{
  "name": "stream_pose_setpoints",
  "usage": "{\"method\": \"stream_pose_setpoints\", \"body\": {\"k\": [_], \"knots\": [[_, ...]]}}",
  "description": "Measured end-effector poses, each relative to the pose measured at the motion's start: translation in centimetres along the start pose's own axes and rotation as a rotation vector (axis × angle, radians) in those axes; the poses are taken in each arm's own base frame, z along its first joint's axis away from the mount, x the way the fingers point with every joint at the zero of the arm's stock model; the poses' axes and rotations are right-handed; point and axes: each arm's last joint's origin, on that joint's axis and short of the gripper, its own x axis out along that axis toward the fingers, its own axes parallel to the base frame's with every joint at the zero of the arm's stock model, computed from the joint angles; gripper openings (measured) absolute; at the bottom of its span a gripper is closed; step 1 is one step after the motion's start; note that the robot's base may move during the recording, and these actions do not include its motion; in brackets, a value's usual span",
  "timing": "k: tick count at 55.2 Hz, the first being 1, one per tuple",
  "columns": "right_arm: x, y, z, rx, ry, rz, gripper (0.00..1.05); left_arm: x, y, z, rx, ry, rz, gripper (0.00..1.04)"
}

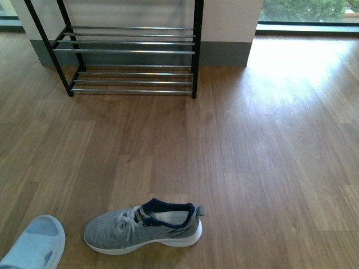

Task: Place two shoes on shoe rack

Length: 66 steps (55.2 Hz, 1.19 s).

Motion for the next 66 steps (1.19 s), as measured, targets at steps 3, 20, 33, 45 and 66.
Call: {"method": "stream_pose_setpoints", "body": {"k": [3, 20, 33, 45, 66], "knots": [[0.0, 0.0, 0.0, 0.000, 0.000, 0.000, 0.95, 0.0, 0.0, 0.0, 0.000, 0.000, -0.002, 0.02], [0.0, 0.0, 0.0, 0.000, 0.000, 0.001, 0.95, 0.0, 0.0, 0.0, 0.000, 0.000, -0.003, 0.02], [0.0, 0.0, 0.0, 0.000, 0.000, 0.004, 0.95, 0.0, 0.0, 0.0, -0.001, 0.001, 0.006, 0.02], [2.0, 1.1, -1.6, -0.105, 0.200, 0.302, 0.95, 0.0, 0.0, 0.0, 0.000, 0.001, -0.001, 0.02], [14.1, 3.6, -11.9, -0.495, 0.674, 0.495, 0.95, 0.0, 0.0, 0.0, 0.000, 0.001, 0.000, 0.02]]}}
